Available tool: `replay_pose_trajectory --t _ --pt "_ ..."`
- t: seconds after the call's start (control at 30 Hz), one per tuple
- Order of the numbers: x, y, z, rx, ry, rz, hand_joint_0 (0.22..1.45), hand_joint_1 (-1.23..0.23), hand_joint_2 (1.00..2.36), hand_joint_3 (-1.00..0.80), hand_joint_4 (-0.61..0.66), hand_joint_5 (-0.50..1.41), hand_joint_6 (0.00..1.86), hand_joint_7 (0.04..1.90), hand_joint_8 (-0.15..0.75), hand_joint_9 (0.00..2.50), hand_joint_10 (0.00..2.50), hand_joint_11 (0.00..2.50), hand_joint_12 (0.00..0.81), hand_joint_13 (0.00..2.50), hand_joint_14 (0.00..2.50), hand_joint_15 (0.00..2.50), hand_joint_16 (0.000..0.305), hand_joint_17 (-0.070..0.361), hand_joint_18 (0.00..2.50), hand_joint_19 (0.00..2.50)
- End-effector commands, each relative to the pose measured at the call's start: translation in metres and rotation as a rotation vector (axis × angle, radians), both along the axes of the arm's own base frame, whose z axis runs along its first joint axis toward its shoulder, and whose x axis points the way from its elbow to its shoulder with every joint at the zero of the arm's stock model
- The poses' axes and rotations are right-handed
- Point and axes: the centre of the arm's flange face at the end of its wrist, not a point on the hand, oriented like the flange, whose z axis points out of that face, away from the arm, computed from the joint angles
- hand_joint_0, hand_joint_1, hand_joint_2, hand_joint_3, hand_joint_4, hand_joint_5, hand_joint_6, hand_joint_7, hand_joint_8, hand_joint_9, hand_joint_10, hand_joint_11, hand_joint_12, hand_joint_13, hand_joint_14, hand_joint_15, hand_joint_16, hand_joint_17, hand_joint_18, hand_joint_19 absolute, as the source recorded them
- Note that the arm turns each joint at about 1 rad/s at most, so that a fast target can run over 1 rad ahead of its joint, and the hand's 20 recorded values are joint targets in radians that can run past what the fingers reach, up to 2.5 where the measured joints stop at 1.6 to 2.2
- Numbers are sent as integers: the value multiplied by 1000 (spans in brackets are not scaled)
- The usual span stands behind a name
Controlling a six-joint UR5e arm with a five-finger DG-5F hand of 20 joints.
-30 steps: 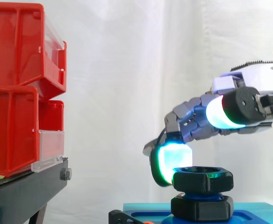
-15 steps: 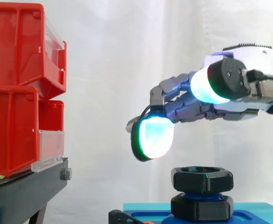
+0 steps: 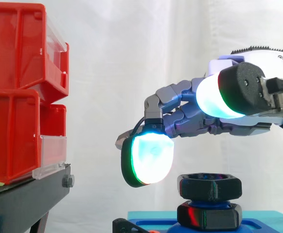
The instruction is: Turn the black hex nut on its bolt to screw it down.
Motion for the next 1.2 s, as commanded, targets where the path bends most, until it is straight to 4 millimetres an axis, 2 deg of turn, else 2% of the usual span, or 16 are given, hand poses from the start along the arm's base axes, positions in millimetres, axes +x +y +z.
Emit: replay_pose_trajectory --t 0.0,0.53,0.7,0.87,1.17 --pt "1 10 -1 1 -1 11 480 -264 1000 -500 253 -148 501 1084 310 408 9 369 345 278 3 74 44 98 110 86" --pt "-1 20 -3 -4 26 15 484 -271 1000 -500 255 -145 501 1101 311 415 9 363 344 281 2 76 43 98 118 95" --pt "-2 21 -5 -6 38 18 484 -280 1000 -500 255 -144 501 1102 312 416 9 370 345 287 2 77 43 97 119 95" --pt "-3 20 -6 -9 50 18 483 -349 1000 -500 251 -145 501 1111 313 420 9 370 345 291 1 75 43 97 130 87" --pt "-4 13 -6 -15 50 22 484 -361 1000 -500 250 -144 500 1134 312 424 9 373 341 302 2 84 43 96 140 93"
